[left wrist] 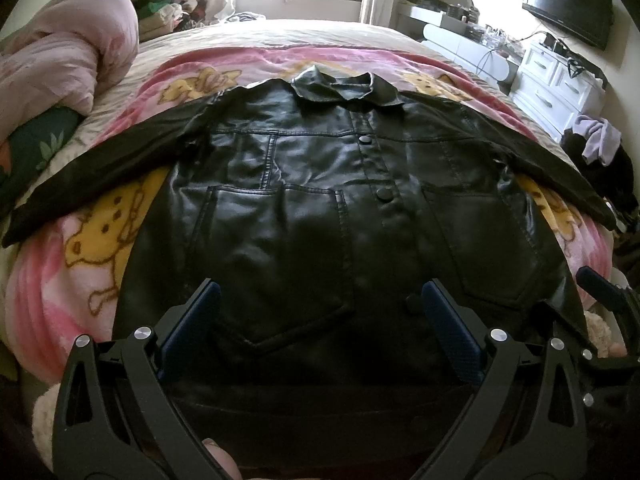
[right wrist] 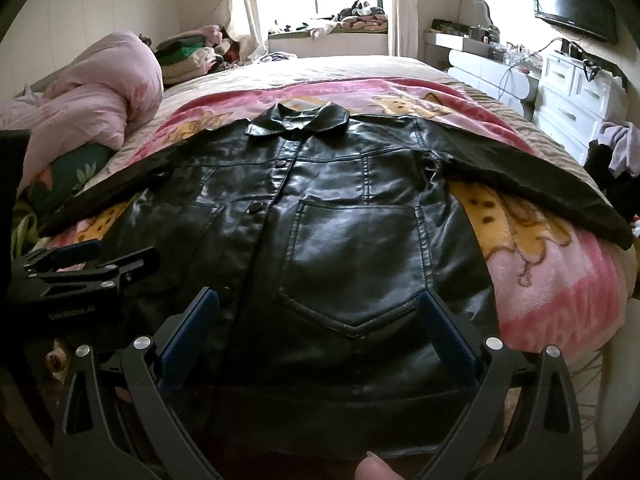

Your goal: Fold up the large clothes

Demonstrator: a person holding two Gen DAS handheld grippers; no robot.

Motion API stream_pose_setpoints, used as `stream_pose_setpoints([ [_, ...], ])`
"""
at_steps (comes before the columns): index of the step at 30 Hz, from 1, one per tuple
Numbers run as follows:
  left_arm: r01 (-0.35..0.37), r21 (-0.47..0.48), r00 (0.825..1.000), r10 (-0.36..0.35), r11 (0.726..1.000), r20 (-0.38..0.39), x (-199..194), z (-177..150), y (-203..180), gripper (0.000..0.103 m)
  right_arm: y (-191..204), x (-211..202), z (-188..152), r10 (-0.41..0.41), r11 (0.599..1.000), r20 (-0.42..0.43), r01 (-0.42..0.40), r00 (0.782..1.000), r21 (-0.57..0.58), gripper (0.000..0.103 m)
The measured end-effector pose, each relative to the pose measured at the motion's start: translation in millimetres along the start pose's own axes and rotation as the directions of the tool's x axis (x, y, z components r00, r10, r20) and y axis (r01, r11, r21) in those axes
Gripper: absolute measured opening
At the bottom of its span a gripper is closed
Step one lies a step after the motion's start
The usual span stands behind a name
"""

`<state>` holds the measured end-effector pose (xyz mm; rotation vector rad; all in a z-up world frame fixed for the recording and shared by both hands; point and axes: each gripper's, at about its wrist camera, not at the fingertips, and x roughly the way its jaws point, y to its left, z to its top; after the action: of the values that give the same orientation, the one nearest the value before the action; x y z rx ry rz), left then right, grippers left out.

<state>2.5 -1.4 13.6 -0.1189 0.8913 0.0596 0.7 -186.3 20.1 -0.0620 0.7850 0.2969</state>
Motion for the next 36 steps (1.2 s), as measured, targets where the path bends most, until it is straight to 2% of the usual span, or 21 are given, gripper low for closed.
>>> stream_pose_setpoints([
  [20, 0.009, 0.006, 1.0, -0.009, 1.0, 0.003, 4.8, 5.2, -3.0, 0.094, 2.5, 3.1, 4.8, 0.008, 1.0, -0.005, -0.008, 1.0, 0.003, 0.099],
  [26, 0.009, -0.02, 1.0, -0.009, 1.0, -0.002, 13.1, 22.1, 6.2, 0.094, 4.2, 8.6, 21.2, 0.036, 0.999, -0.009, -0.036, 0.999, 0.002, 0.099],
  [36, -0.022, -0.042, 1.0, 0.022, 0.999, -0.001, 19.4, 53.2, 22.1, 0.094, -0.8, 17.6, 61.3, 0.008, 1.0, 0.028, -0.008, 1.0, -0.002, 0.099],
])
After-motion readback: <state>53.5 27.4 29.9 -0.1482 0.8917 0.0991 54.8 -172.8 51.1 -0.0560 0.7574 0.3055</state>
